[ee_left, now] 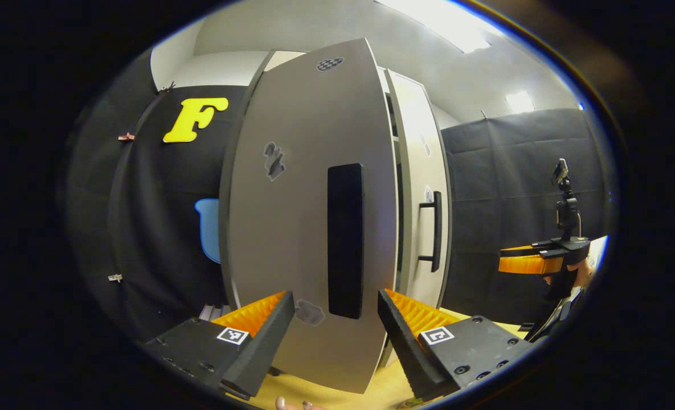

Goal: Grasp the bottle in the cabinet with the left hand and place it on the coaster, then close the right door with the right hand and the left door with the left hand.

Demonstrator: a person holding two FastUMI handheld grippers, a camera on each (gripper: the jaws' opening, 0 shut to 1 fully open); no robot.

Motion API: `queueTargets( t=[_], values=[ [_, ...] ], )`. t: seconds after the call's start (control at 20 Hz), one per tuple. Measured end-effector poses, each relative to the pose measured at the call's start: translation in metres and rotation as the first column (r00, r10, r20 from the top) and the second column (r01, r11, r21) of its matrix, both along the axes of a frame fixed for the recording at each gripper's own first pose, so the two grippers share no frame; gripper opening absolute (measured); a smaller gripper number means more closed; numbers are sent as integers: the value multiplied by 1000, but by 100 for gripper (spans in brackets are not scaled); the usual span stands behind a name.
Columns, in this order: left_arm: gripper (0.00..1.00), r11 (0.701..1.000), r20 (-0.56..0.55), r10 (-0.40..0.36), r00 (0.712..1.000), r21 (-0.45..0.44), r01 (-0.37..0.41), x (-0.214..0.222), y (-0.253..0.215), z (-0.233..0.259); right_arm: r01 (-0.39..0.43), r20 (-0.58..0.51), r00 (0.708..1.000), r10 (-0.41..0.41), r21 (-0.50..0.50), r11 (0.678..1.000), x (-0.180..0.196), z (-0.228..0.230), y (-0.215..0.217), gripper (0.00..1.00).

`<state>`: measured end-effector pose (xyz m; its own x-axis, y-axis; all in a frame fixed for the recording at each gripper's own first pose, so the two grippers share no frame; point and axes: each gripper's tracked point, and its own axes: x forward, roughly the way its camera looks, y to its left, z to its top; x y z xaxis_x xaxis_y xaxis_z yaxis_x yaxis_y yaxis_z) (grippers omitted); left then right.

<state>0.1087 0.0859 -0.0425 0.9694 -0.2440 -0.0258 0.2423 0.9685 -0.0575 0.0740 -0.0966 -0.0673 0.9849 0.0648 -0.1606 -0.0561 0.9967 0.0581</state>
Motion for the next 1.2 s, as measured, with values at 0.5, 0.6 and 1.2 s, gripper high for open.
queueTargets(
  t=[0.5, 0.6, 1.2],
  values=[
    [95, 1000, -32, -5, 999, 27, 5, -11, -13, -8, 10, 14, 1000, -10, 9, 1000, -12, 3, -6, 97],
    [92, 1000, -48, 0, 999, 16, 1, -13, -17, -13, 6, 17, 1000, -6, 2, 1000, -12, 3, -8, 97],
    [95, 996, -7, 87, 996, -7, -87, -26, -16, 2, 7, 56, 998, -6, -22, 1000, -11, 15, -1, 97]
  ],
)
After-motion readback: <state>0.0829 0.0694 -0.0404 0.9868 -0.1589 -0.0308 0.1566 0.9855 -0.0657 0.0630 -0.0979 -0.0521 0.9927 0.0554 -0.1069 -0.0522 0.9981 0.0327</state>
